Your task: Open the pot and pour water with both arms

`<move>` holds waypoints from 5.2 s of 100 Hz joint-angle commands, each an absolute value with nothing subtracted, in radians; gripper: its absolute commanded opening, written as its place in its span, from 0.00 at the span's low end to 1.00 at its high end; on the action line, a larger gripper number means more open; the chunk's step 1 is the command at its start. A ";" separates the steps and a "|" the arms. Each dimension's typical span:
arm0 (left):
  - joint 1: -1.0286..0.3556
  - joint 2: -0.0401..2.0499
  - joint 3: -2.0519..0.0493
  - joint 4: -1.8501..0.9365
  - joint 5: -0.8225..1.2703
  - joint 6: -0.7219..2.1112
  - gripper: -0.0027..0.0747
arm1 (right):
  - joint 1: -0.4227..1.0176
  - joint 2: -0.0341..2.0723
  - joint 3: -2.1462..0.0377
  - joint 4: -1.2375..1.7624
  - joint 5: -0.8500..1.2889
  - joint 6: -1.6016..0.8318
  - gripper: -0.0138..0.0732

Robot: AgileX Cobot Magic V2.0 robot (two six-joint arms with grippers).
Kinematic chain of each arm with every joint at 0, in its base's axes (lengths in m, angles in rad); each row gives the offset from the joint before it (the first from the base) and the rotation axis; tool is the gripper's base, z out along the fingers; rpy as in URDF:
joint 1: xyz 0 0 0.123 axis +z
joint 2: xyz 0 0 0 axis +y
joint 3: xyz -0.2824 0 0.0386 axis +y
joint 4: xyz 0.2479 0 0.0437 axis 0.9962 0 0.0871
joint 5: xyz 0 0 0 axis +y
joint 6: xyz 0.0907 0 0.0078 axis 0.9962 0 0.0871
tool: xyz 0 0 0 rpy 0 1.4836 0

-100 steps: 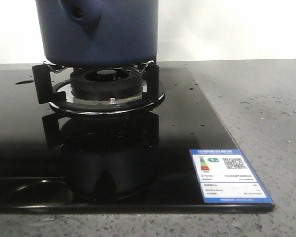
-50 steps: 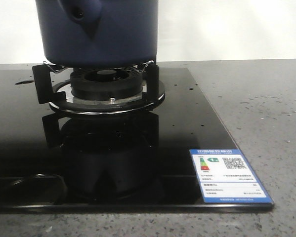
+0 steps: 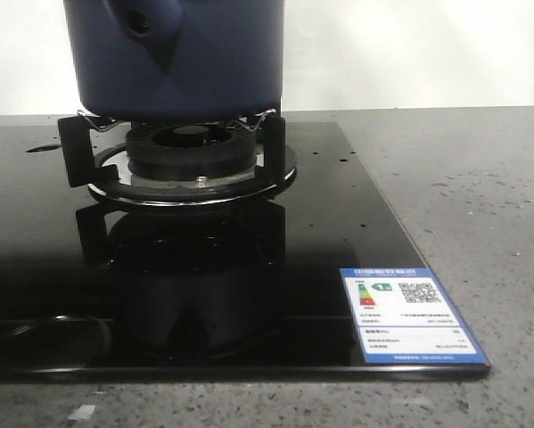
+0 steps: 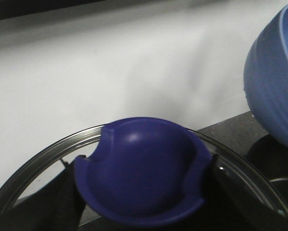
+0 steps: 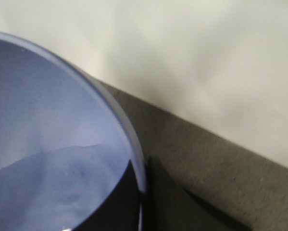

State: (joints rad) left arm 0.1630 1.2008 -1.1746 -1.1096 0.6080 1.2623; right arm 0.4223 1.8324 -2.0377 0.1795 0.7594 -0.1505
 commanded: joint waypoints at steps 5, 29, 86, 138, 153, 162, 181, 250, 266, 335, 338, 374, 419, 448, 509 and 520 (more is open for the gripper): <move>0.174 1.177 -1.207 -1.186 0.567 1.255 0.46 | 0.442 1.703 -1.934 0.194 0.483 -0.228 0.11; 0.174 1.177 -1.207 -1.188 0.573 1.255 0.46 | 0.470 1.621 -1.679 0.192 0.119 -0.243 0.11; 0.174 1.177 -1.207 -1.207 0.590 1.255 0.46 | 0.508 1.551 -1.297 0.157 -0.522 -0.241 0.11; 0.174 1.177 -1.207 -1.207 0.590 1.255 0.46 | 0.546 1.528 -1.254 0.099 -0.802 -0.241 0.11; 0.174 1.177 -1.207 -1.207 0.590 1.255 0.46 | 0.546 1.528 -1.254 0.086 -0.789 -0.241 0.11; 0.174 1.177 -1.207 -1.207 0.590 1.255 0.46 | 0.546 1.528 -1.254 0.086 -0.791 -0.241 0.11; 0.174 1.177 -1.207 -1.207 0.590 1.255 0.46 | 0.546 1.528 -1.254 0.086 -0.793 -0.241 0.11; 0.172 1.177 -1.207 -1.210 0.590 1.255 0.46 | 0.546 1.528 -1.254 0.086 -0.822 -0.241 0.11; 0.170 1.177 -1.207 -1.244 0.597 1.255 0.46 | 0.546 1.528 -1.254 0.086 -0.811 -0.241 0.11; -0.057 1.177 -1.207 -1.411 0.612 1.326 0.46 | 0.080 1.383 -1.567 0.179 0.930 -0.168 0.11; -0.064 1.177 -1.207 -1.437 0.614 1.342 0.46 | 0.048 1.388 -1.549 0.179 0.982 -0.168 0.11; -0.164 1.205 -1.207 -1.503 0.616 1.408 0.46 | -0.083 1.405 -1.289 0.183 0.945 -0.173 0.11; -0.180 1.239 -1.207 -1.503 0.616 1.408 0.46 | -0.083 1.501 -1.286 0.205 0.953 -0.189 0.11; -0.180 1.241 -1.207 -1.503 0.628 1.408 0.46 | -0.083 1.493 -1.330 0.207 1.010 -0.206 0.59; -0.300 1.386 -1.207 -1.503 0.605 1.548 0.46 | -0.083 1.226 -1.400 0.226 1.043 -0.206 0.72; -0.300 1.406 -1.207 -1.503 0.607 1.548 0.46 | -0.083 1.211 -1.400 0.226 1.043 -0.206 0.72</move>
State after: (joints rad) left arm -0.2941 1.4305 -1.1740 -1.4264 0.6106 1.5403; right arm -0.0749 1.2481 -1.3671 0.2104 1.0814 -0.1937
